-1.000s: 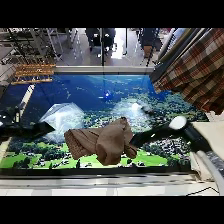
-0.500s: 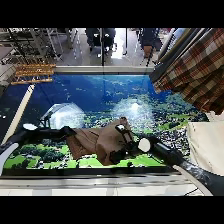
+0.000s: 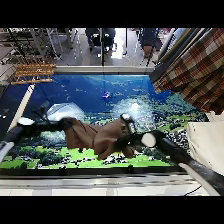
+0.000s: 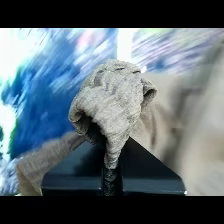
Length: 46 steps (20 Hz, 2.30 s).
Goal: Fold the clothes and pants, and hang the long-sleeved shirts on hangers.
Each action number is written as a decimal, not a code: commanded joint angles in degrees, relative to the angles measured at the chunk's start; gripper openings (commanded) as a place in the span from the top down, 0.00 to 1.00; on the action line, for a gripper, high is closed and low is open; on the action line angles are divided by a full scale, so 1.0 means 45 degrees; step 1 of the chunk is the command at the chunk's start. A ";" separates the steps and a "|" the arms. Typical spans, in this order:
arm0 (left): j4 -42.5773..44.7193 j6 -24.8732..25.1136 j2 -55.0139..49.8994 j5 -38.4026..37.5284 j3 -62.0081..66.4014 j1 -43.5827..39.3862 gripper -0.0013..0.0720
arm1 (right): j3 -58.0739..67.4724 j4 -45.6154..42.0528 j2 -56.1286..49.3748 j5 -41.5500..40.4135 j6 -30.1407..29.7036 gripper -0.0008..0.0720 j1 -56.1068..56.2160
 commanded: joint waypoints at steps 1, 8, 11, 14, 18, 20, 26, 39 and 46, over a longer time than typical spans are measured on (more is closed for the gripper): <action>-0.0097 0.0126 0.2356 -0.2215 0.1452 0.1530 0.97 | 0.1467 -0.2210 0.2560 0.2273 0.0403 0.96 -0.1248; -0.3084 -0.0369 0.7033 -0.4308 0.4473 0.5459 0.97 | 0.6470 -0.3502 0.8087 0.6149 0.0350 0.96 -0.2642; -0.2531 -0.0238 0.8398 -0.4294 0.5163 0.7223 0.97 | 0.8097 -0.4886 0.8913 0.6246 0.0291 0.96 -0.2642; 0.0967 -0.1307 0.8262 -0.4473 0.5149 0.8840 0.97 | 0.8247 -0.7752 0.8718 0.6693 0.0291 0.96 -0.2642; 0.3439 -0.2569 0.6450 -0.5430 0.3876 0.8830 0.97 | 0.5931 -0.8631 0.7305 0.8072 0.0296 0.96 -0.2642; 0.3439 -0.2210 0.5270 -0.6149 0.2317 0.8500 0.97 | 0.3623 -0.8636 0.6509 0.7621 0.0359 0.96 -0.2647; 0.3376 -0.0738 0.1457 -0.3755 -0.0908 0.6970 0.97 | -0.1831 -0.7791 0.3609 0.2113 0.1914 0.96 -0.5008; -0.0034 0.2477 -0.0933 -0.0767 -0.0146 0.7096 0.57 | -0.1943 -0.2929 0.1855 0.0845 -0.2016 0.40 -0.9714; -0.0291 0.2234 -0.2720 -0.0578 0.2055 0.6402 0.57 | -0.1943 -0.1923 0.1744 0.0831 -0.1977 0.29 -0.9748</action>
